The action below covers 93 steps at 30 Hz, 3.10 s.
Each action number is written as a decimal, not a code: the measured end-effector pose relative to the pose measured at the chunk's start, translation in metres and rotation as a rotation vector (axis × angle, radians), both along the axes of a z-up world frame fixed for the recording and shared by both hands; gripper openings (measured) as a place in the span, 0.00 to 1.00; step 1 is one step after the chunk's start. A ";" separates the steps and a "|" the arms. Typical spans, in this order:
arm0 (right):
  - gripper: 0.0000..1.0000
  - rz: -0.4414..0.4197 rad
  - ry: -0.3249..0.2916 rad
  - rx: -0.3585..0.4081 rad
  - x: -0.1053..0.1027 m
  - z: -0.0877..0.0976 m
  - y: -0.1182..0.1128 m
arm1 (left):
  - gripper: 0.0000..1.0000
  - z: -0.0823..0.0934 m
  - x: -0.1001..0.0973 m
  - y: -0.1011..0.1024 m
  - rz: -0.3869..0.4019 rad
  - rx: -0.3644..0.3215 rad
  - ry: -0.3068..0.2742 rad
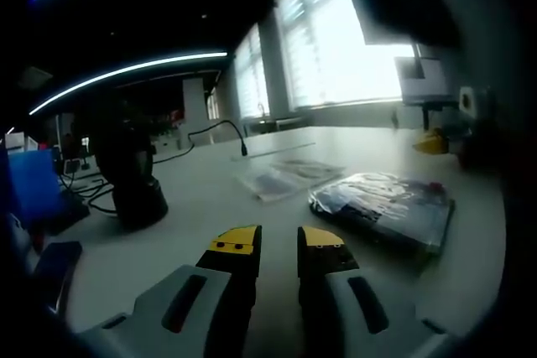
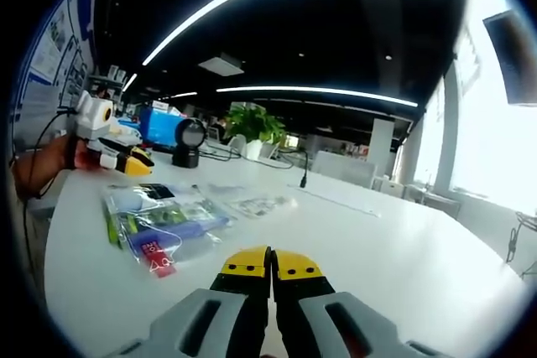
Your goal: Clip sheet goods on table flip sheet goods clip sheet goods scan sheet goods put sheet goods back to table
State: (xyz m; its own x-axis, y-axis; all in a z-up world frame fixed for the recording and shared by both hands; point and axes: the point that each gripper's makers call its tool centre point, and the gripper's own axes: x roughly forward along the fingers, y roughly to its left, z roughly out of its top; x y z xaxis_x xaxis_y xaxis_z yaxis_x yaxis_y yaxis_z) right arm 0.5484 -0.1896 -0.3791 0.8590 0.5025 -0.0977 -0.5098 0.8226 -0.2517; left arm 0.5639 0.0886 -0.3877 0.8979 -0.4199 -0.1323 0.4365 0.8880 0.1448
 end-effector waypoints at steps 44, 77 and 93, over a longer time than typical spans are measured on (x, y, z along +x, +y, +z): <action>0.00 0.029 -0.047 0.058 -0.006 0.017 0.003 | 0.10 0.011 -0.012 -0.016 -0.036 -0.111 0.031; 0.00 0.174 0.007 -0.073 -0.005 0.004 0.040 | 0.11 0.005 -0.015 -0.038 -0.136 -0.073 0.178; 0.00 0.213 -0.005 -0.030 -0.007 0.005 0.048 | 0.11 0.009 -0.023 -0.042 -0.215 -0.241 0.377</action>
